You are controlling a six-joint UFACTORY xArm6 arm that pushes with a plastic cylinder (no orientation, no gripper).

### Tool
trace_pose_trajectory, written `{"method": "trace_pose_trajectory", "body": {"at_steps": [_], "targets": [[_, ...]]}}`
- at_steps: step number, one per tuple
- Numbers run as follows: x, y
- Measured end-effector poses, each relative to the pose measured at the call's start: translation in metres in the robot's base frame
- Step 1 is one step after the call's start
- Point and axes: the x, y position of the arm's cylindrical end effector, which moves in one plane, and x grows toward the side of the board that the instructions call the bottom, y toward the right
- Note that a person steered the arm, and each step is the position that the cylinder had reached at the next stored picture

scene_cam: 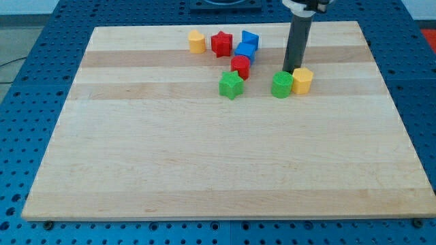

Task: Push yellow hexagon into green circle

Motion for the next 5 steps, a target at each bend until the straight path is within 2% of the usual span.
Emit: {"method": "trace_pose_trajectory", "body": {"at_steps": [3, 4, 5], "targets": [[0.01, 0.017], [0.009, 0.036], [0.01, 0.081]]}}
